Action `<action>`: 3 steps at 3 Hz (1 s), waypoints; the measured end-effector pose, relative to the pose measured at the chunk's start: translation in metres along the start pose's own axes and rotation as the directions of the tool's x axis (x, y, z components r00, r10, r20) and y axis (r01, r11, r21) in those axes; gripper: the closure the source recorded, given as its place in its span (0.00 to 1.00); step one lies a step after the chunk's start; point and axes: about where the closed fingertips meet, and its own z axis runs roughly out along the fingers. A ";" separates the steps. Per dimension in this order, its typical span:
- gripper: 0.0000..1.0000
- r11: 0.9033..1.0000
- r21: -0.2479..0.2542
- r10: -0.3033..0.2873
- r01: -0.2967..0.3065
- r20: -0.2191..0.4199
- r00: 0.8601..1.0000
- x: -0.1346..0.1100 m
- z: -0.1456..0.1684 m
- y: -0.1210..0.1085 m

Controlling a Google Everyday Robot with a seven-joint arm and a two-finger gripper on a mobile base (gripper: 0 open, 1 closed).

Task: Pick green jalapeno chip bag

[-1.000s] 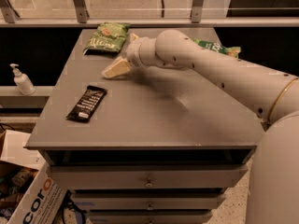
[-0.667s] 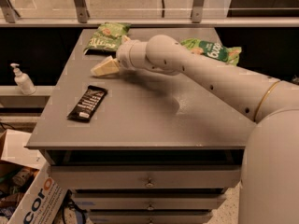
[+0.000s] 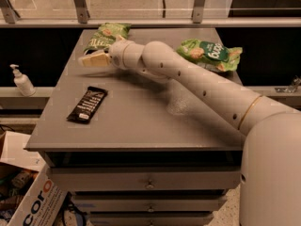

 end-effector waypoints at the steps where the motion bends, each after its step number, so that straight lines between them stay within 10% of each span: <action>1: 0.00 0.999 0.032 -0.039 0.038 0.027 0.999 -0.011 0.007 0.001; 3: 0.00 0.969 0.130 -0.214 0.209 0.021 0.977 -0.040 0.005 -0.007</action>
Offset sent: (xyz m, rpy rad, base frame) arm 0.0109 0.0028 0.0508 -0.1266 -0.2698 -0.1176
